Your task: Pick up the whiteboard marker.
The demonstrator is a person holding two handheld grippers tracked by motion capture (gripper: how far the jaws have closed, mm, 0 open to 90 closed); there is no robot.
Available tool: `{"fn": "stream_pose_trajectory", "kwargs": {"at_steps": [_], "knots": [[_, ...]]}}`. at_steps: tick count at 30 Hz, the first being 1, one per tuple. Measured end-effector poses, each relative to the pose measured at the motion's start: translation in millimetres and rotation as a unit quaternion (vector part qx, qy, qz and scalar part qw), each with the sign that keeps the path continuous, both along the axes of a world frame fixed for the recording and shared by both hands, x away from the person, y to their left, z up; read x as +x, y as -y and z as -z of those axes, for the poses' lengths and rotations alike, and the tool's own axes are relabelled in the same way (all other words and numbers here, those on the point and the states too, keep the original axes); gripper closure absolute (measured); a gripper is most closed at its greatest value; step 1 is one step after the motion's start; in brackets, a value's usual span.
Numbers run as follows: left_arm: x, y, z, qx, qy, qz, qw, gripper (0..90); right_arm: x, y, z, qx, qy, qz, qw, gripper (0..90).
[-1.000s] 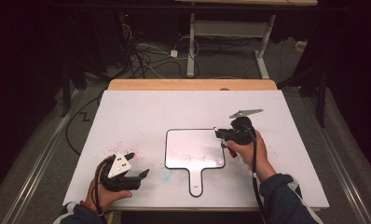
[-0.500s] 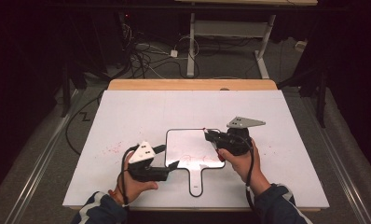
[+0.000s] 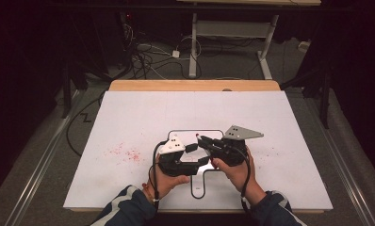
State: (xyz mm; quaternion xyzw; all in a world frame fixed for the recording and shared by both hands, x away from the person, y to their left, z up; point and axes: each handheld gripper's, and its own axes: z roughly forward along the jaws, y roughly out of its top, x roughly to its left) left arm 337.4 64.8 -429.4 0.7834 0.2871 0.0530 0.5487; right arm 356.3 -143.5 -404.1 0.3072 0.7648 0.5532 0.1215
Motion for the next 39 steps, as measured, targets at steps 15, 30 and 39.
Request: {"fn": "stream_pose_trajectory", "kwargs": {"at_steps": [15, 30, 39], "knots": [[1.6, 5.6, 6.1, 0.013, 0.001, -0.005, 0.9999, 57.6, -7.7, -8.4, 5.3, 0.008, 0.017, -0.011, 0.9998, 81.2], [5.4, -1.2, 8.9, 0.050, 0.014, -0.023, 0.9984, 68.6, -8.8, -4.6, 3.8, 0.006, 0.027, -0.003, 0.9996, 81.1], [6.0, -3.7, 7.8, 0.078, 0.031, -0.028, 0.9961, 77.9, -9.3, -4.5, 3.2, 0.000, 0.031, -0.003, 0.9995, 80.9]]}}
